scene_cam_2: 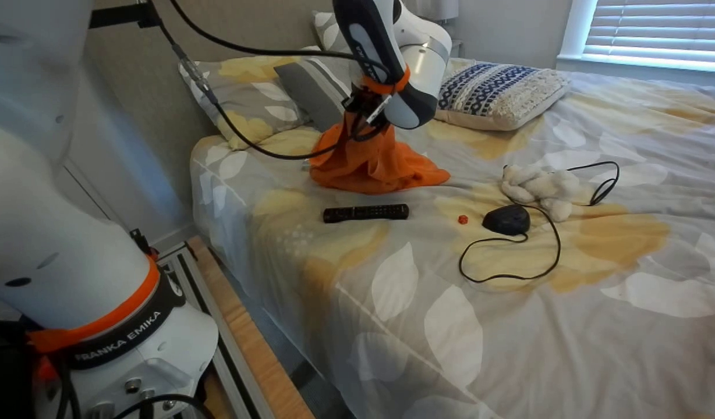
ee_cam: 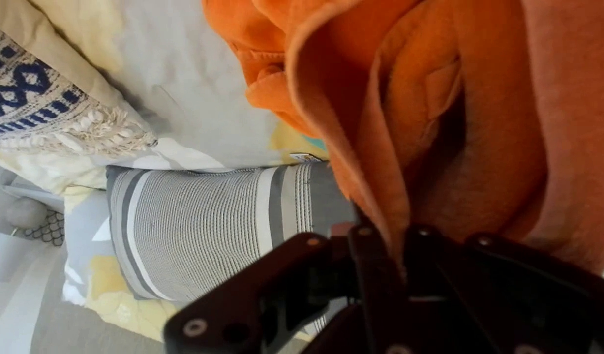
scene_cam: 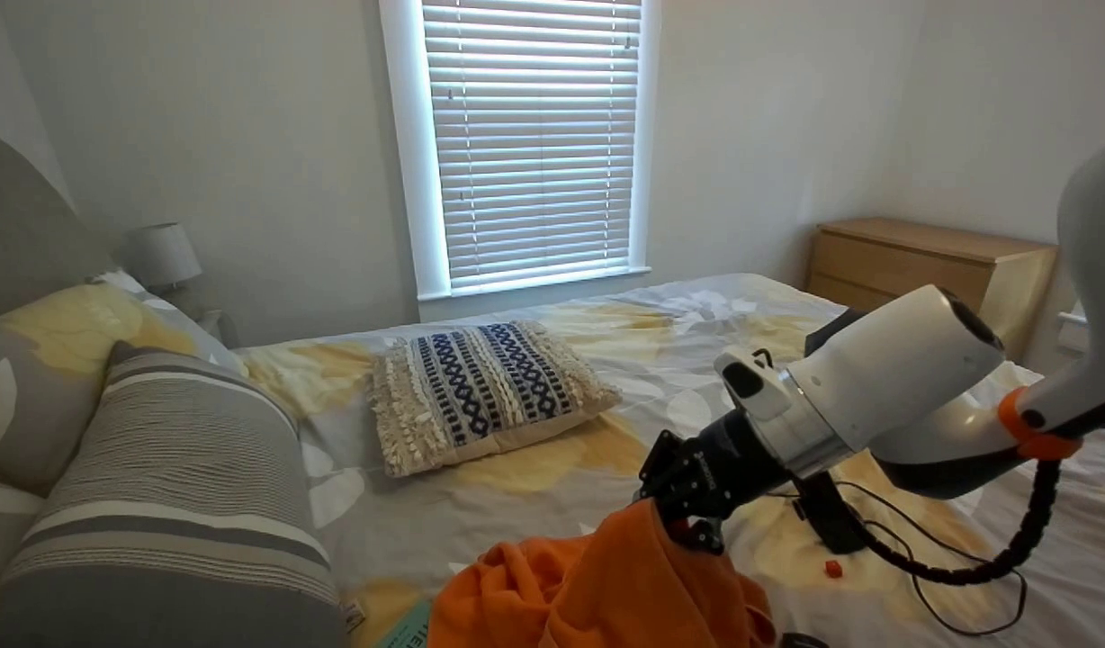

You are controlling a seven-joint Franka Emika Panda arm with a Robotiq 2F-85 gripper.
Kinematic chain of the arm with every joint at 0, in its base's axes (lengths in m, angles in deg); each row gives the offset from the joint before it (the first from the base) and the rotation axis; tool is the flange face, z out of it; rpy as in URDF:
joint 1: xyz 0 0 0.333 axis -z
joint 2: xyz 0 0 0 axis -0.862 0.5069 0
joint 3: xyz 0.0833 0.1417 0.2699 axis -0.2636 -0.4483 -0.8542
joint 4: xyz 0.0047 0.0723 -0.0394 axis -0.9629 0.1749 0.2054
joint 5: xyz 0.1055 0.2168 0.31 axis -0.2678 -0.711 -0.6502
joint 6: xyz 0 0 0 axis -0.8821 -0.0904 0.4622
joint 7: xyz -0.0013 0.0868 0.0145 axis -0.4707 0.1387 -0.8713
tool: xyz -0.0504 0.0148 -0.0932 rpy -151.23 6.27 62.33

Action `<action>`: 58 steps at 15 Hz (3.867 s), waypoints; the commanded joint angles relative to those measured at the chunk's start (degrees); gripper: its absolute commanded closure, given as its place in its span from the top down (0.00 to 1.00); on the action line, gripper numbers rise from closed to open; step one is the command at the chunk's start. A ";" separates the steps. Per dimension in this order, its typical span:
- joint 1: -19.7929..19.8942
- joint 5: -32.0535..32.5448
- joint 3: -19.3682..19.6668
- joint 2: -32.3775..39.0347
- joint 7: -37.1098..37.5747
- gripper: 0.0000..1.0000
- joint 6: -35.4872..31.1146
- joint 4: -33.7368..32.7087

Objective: Fold the orange towel on the bed once

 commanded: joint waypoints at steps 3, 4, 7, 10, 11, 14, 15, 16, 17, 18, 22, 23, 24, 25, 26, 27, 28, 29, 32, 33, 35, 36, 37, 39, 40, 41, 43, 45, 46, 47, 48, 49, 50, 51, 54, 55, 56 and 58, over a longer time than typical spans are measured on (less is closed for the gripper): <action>-2.59 3.67 0.36 8.81 -11.65 0.02 2.21 -11.45; -2.71 3.67 0.14 9.89 -13.11 0.02 2.13 -12.48; -2.83 3.22 -0.53 14.07 -18.43 0.02 2.40 -16.16; -6.47 -6.86 5.30 16.29 -28.12 0.02 1.81 -17.49; -7.06 -9.27 6.49 17.18 -30.45 0.02 1.66 -17.95; -5.24 -10.01 4.54 19.94 -30.56 0.02 2.24 -18.91; -5.03 -10.57 4.07 20.80 -30.25 0.02 1.90 -19.24; -4.88 -10.88 3.83 21.53 -30.20 0.02 1.69 -19.52; -4.88 -10.74 3.93 22.03 -30.08 0.02 1.36 -19.64; -4.94 -10.61 4.05 22.60 -30.37 0.02 1.40 -20.02; -5.84 -9.20 5.63 22.22 -27.59 0.35 1.36 -19.42; -6.47 -8.90 6.50 20.90 -25.59 0.40 2.20 -18.37; -7.21 -8.27 7.46 19.66 -23.35 0.48 2.33 -17.54; -7.82 -7.51 8.33 18.30 -21.92 0.55 2.58 -17.10; -8.35 -6.72 9.12 17.11 -20.53 0.61 2.36 -16.91; -9.01 -6.10 9.99 15.53 -18.70 0.69 2.54 -16.34; -9.92 -5.35 11.28 13.72 -15.73 0.77 2.60 -15.64; -10.81 -4.70 12.48 12.10 -13.30 0.85 3.08 -15.15; -14.52 -1.46 17.63 7.74 -4.11 1.00 3.93 -14.43; -16.00 0.10 19.71 6.46 -0.94 1.00 3.84 -14.32; -17.90 1.66 22.59 5.65 3.33 1.00 3.83 -15.65; -19.42 2.35 24.63 4.88 6.96 1.00 3.83 -15.33; -21.01 3.19 26.77 4.39 10.71 1.00 3.55 -15.19; -26.05 4.91 33.36 3.00 19.53 1.00 1.60 -13.18; -28.58 5.72 36.61 2.57 23.49 1.00 0.37 -12.40; -31.40 6.45 40.12 2.07 27.46 1.00 -1.15 -11.58; -35.68 7.41 45.98 2.14 35.42 1.00 -6.81 -11.74; -38.11 8.33 49.56 2.18 43.40 1.00 -13.35 -13.28; -38.44 8.95 50.07 2.27 47.36 1.00 -16.60 -14.52; -38.58 8.76 50.40 2.29 50.31 1.00 -19.52 -15.24; -35.27 12.11 45.26 1.07 54.54 1.00 -19.94 -15.84; -34.50 12.44 44.04 1.26 57.11 1.00 -21.82 -16.45; -33.58 12.92 42.28 1.36 59.81 1.00 -22.77 -16.67; -32.69 13.42 40.62 1.43 62.54 1.00 -23.73 -16.77; -29.81 13.48 36.18 3.14 69.35 1.00 -25.81 -17.38; -29.15 13.56 35.37 3.88 71.69 1.00 -25.78 -17.28; -28.52 13.60 34.68 4.51 73.80 1.00 -25.81 -17.27; -27.73 14.08 33.05 2.72 71.39 1.00 -22.81 -16.05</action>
